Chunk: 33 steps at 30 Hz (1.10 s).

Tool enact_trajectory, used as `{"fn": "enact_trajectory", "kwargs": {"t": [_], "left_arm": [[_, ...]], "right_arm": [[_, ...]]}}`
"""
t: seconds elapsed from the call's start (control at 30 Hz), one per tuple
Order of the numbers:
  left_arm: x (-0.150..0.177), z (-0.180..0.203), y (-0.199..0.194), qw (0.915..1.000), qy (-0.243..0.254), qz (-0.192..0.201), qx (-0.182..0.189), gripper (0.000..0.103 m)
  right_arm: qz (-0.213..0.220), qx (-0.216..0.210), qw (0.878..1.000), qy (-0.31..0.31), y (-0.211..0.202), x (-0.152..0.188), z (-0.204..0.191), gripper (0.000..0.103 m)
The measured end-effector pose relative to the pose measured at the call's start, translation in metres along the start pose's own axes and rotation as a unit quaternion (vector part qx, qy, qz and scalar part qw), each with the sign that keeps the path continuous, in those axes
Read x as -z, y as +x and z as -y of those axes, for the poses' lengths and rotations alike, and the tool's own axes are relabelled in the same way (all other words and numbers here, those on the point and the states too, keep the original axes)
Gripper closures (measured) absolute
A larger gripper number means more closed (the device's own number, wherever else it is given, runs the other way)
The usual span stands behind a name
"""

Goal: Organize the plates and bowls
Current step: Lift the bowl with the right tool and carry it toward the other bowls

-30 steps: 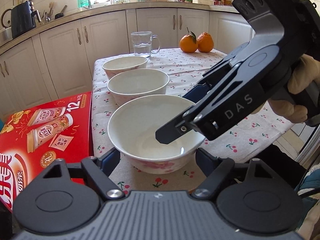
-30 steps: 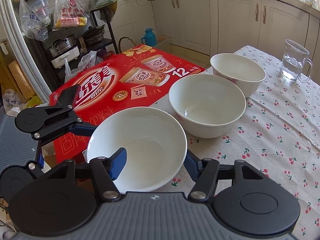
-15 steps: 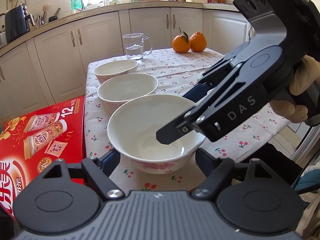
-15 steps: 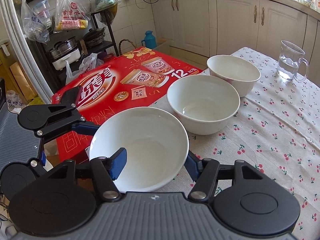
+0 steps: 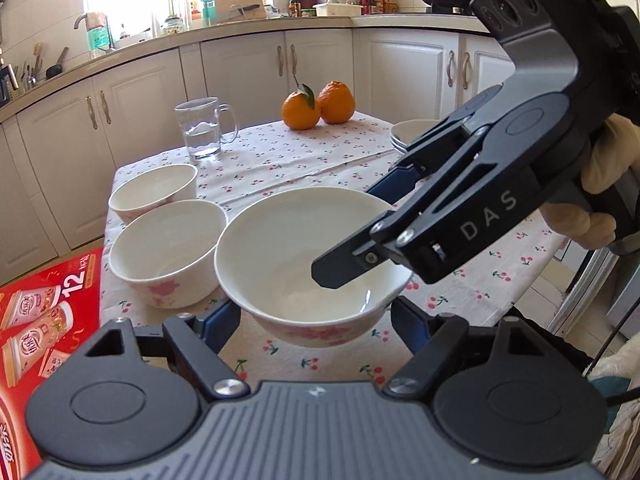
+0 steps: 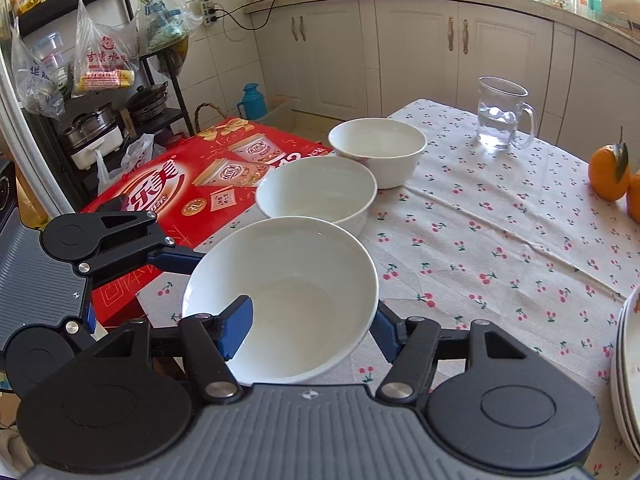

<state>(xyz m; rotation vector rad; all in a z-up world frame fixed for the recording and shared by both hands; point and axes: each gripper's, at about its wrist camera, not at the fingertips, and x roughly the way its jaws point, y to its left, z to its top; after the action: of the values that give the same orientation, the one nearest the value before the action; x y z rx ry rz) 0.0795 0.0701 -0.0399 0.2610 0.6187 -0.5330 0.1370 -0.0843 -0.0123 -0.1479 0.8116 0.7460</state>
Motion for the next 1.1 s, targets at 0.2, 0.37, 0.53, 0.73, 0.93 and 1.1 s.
{"fn": "enact_trajectory", "kwargs": {"t": [0.2,0.37,0.53,0.73,0.93,1.1], "left_arm": [[-0.016,0.015,0.020,0.9995,0.020,0.005,0.025,0.021],[-0.022,0.022,0.035,0.9987,0.031,0.003,0.040,0.021],[-0.027,0.026,0.049,0.9983,0.033,-0.003,0.048,0.021],[-0.029,0.026,0.060,0.9977,0.034,-0.009,0.057,0.021],[-0.030,0.027,0.067,0.9974,0.033,-0.015,0.063,0.021],[-0.029,0.027,0.069,0.9972,0.031,-0.018,0.065,0.021]], "right_arm": [[0.006,0.026,0.999,0.024,-0.013,0.011,0.023,0.029],[0.007,0.042,0.998,0.037,-0.019,0.018,0.039,0.029],[0.006,0.056,0.998,0.039,-0.020,0.021,0.049,0.029],[0.004,0.062,0.997,0.049,-0.018,0.025,0.060,0.029],[-0.001,0.068,0.996,0.054,-0.014,0.028,0.065,0.029],[-0.004,0.067,0.996,0.060,-0.011,0.030,0.069,0.029]]}}
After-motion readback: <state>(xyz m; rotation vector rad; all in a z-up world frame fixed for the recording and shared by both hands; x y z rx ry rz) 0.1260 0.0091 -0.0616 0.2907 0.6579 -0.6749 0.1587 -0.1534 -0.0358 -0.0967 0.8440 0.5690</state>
